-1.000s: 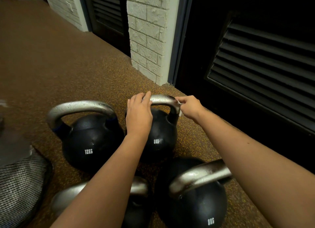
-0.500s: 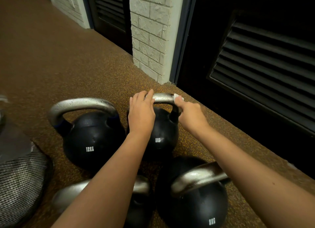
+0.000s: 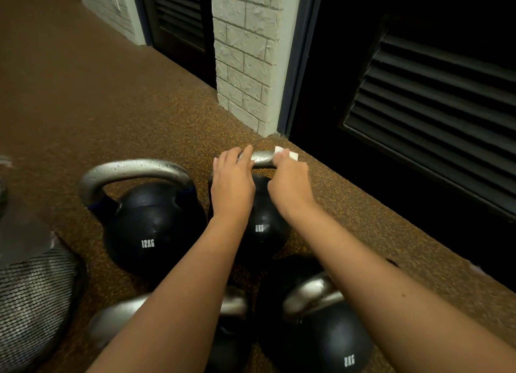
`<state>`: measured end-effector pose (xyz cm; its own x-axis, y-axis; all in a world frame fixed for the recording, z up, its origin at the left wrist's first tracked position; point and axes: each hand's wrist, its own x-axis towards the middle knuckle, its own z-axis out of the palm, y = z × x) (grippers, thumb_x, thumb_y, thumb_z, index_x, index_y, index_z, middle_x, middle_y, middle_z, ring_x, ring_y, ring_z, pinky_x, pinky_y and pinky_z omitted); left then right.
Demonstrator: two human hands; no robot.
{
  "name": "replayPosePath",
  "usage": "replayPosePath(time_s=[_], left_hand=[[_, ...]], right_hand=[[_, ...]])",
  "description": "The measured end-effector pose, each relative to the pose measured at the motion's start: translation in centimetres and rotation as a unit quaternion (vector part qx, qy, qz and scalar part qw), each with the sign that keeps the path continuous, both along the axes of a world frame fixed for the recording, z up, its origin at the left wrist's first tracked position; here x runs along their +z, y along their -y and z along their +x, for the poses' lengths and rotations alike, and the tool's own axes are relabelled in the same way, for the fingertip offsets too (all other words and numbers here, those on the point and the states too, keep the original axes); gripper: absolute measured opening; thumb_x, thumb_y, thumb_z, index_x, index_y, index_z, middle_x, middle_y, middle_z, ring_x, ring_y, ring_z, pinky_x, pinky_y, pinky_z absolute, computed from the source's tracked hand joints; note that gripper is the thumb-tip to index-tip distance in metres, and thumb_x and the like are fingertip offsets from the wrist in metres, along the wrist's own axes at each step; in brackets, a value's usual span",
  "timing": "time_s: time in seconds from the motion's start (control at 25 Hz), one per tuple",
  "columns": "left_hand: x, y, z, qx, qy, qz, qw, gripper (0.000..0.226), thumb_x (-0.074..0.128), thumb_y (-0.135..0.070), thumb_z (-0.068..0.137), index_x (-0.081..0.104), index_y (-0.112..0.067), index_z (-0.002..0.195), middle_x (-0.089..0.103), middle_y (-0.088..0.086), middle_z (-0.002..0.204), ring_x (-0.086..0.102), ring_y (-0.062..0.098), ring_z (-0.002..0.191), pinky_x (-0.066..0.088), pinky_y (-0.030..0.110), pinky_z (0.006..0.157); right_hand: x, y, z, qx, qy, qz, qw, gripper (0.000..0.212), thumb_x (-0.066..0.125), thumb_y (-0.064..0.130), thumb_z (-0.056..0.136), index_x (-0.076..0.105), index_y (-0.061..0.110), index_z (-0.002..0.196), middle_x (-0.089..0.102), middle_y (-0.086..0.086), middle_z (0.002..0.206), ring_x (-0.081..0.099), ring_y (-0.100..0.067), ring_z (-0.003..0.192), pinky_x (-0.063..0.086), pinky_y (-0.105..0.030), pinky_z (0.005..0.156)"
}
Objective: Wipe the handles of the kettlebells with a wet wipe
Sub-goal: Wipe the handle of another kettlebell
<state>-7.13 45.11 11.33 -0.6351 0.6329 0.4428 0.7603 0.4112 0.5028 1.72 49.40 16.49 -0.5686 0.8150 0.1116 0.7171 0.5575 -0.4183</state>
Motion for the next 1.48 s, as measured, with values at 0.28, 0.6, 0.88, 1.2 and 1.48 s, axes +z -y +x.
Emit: replayPosePath(time_s=[0.28,0.6,0.88,1.2,1.48], left_hand=[[0.2,0.0,0.1,0.001,0.005,-0.005,1.000,0.035,0.043,-0.013,0.096,0.051,-0.009,0.130,0.055,0.014,0.123,0.045,0.031,0.116,0.035,0.049,0.102],[0.8,0.6,0.6,0.000,0.015,-0.024,1.000,0.038,0.039,-0.016,0.098,0.045,-0.013,0.135,0.049,0.009,0.131,0.038,0.025,0.123,0.033,0.045,0.105],[0.7,0.4,0.5,0.003,0.021,-0.017,1.000,0.037,0.040,-0.015,0.098,0.047,-0.012,0.134,0.051,0.010,0.129,0.039,0.027,0.122,0.034,0.047,0.105],[0.6,0.3,0.4,-0.001,0.018,-0.015,1.000,0.036,0.041,-0.014,0.097,0.048,-0.011,0.133,0.052,0.012,0.128,0.041,0.028,0.120,0.032,0.047,0.105],[0.5,0.4,0.3,-0.005,0.025,-0.014,1.000,0.037,0.040,-0.015,0.098,0.047,-0.012,0.134,0.050,0.011,0.130,0.039,0.027,0.123,0.033,0.047,0.105]], right_hand=[[-0.4,-1.5,0.3,-0.034,-0.054,-0.010,0.998,0.040,0.045,-0.004,0.087,0.052,0.010,0.125,0.055,-0.012,0.119,0.048,-0.029,0.112,0.042,-0.034,0.092],[0.1,-6.3,0.5,-0.020,-0.081,-0.183,0.980,0.039,0.054,-0.007,0.082,0.069,0.019,0.105,0.065,-0.007,0.113,0.053,-0.023,0.109,0.046,-0.036,0.092],[0.6,-4.8,0.5,-0.037,-0.053,-0.132,0.989,0.044,0.047,-0.004,0.087,0.063,0.020,0.120,0.060,-0.012,0.119,0.051,-0.031,0.113,0.047,-0.042,0.096],[0.0,-0.5,2.5,-0.031,-0.071,-0.105,0.991,0.053,0.038,-0.003,0.088,0.045,0.023,0.134,0.053,-0.015,0.114,0.050,-0.031,0.107,0.039,-0.028,0.077],[-0.2,1.4,2.3,-0.056,-0.059,-0.131,0.988,0.049,0.042,-0.006,0.086,0.050,0.014,0.130,0.053,-0.017,0.124,0.050,-0.033,0.112,0.044,-0.036,0.093]])
